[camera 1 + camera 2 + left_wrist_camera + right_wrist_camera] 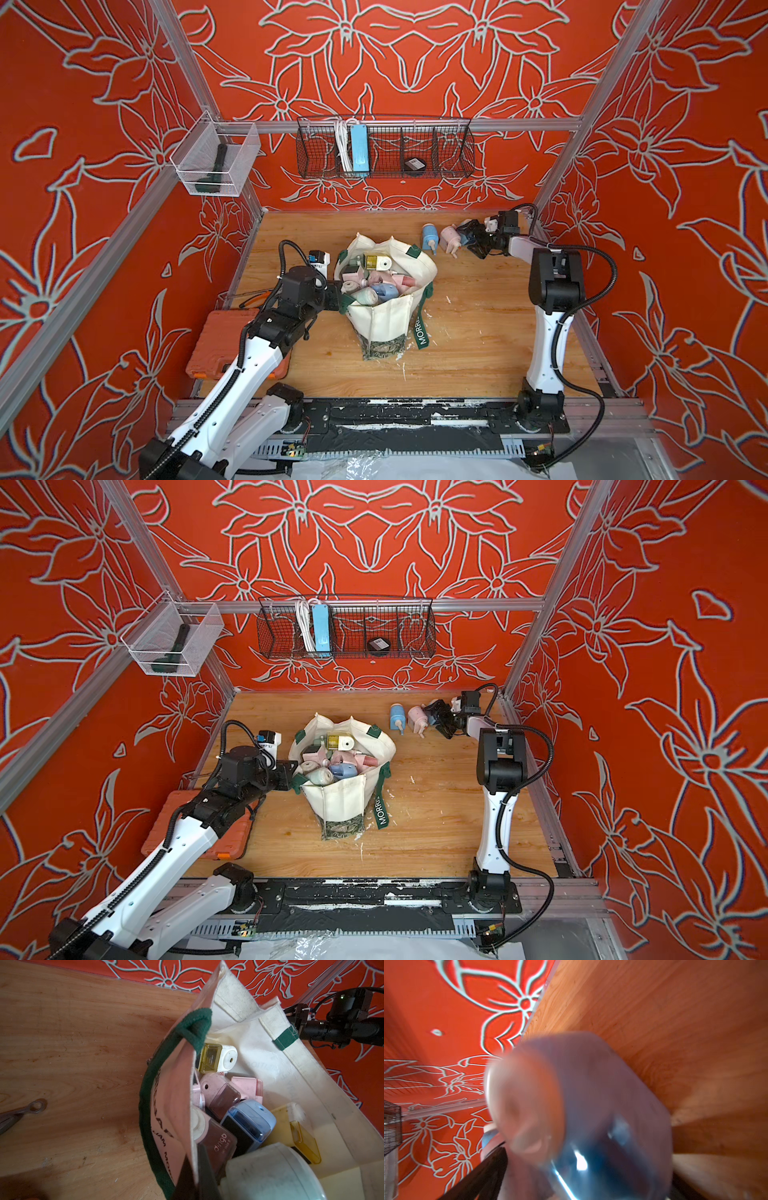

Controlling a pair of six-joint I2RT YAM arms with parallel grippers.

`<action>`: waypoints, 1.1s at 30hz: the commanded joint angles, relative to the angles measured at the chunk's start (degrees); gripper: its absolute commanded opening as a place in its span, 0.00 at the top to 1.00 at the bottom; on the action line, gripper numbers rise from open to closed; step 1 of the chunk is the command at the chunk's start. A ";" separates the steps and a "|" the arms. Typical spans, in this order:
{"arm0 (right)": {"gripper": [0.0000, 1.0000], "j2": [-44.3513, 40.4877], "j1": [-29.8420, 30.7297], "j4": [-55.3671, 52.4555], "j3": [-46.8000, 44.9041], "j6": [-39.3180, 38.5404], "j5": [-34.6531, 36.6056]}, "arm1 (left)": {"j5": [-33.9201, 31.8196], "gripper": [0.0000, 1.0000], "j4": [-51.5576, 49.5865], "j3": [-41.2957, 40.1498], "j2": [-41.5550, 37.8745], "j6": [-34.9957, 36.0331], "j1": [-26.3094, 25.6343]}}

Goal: Take out the pencil sharpeners from the tote bags
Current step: Place the pencil sharpener at the center of the board.

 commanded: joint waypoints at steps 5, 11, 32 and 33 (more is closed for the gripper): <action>0.01 -0.40 0.58 -11.71 -0.45 -3.56 4.45 | 1.80 1.00 3.03 0.30 -0.47 0.46 -1.00; 0.01 -5.49 0.76 -12.52 -3.58 -5.55 3.68 | 1.79 1.00 3.03 0.34 -0.43 0.46 -1.10; 0.33 -50.85 26.63 -29.77 -14.58 -19.58 8.28 | 1.84 1.00 3.20 0.21 -1.39 0.29 -1.28; 0.34 -51.31 28.67 -29.96 -14.60 -20.21 8.35 | 1.99 1.00 3.27 0.14 -1.48 0.28 -1.28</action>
